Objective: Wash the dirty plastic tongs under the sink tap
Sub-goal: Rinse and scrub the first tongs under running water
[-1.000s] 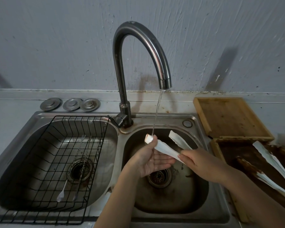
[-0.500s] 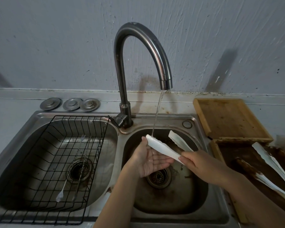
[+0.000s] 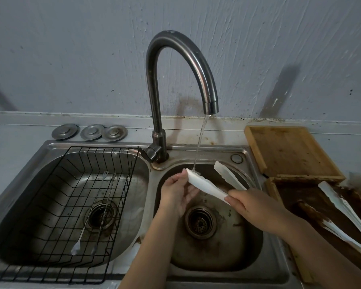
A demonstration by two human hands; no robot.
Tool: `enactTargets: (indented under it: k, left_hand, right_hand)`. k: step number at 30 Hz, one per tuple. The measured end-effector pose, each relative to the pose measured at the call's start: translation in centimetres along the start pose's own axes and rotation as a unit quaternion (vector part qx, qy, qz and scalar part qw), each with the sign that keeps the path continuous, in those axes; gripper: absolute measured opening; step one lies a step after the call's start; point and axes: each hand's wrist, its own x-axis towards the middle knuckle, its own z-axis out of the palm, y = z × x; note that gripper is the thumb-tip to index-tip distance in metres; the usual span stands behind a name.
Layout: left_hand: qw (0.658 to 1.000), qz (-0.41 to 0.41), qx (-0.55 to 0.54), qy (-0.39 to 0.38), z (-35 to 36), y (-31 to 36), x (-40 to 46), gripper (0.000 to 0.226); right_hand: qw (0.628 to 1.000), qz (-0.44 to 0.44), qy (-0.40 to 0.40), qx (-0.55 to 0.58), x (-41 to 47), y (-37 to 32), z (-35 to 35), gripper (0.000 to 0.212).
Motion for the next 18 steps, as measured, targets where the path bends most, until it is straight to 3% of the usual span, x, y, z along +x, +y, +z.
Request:
enactTargets:
  k: [4, 13, 15, 18]
  left_hand:
    - [0.998, 0.058, -0.029, -0.006, 0.6, -0.4, -0.5, 0.03]
    - [0.997, 0.065, 0.026, -0.015, 0.7, 1.2, -0.8, 0.033]
    - [0.997, 0.071, 0.031, -0.015, 0.7, 1.6, -0.8, 0.028]
    - [0.996, 0.081, 0.027, -0.014, 0.6, 1.9, -0.7, 0.025]
  right_hand:
    - [1.0, -0.005, 0.019, -0.01, 0.4, -1.0, -0.8, 0.035]
    - [0.994, -0.032, 0.049, -0.087, 0.3, -1.8, -0.7, 0.027]
    - [0.994, -0.046, 0.084, -0.058, 0.0, -1.4, -0.3, 0.023]
    - [0.97, -0.082, 0.227, 0.016, -0.3, -0.5, 0.3, 0.029]
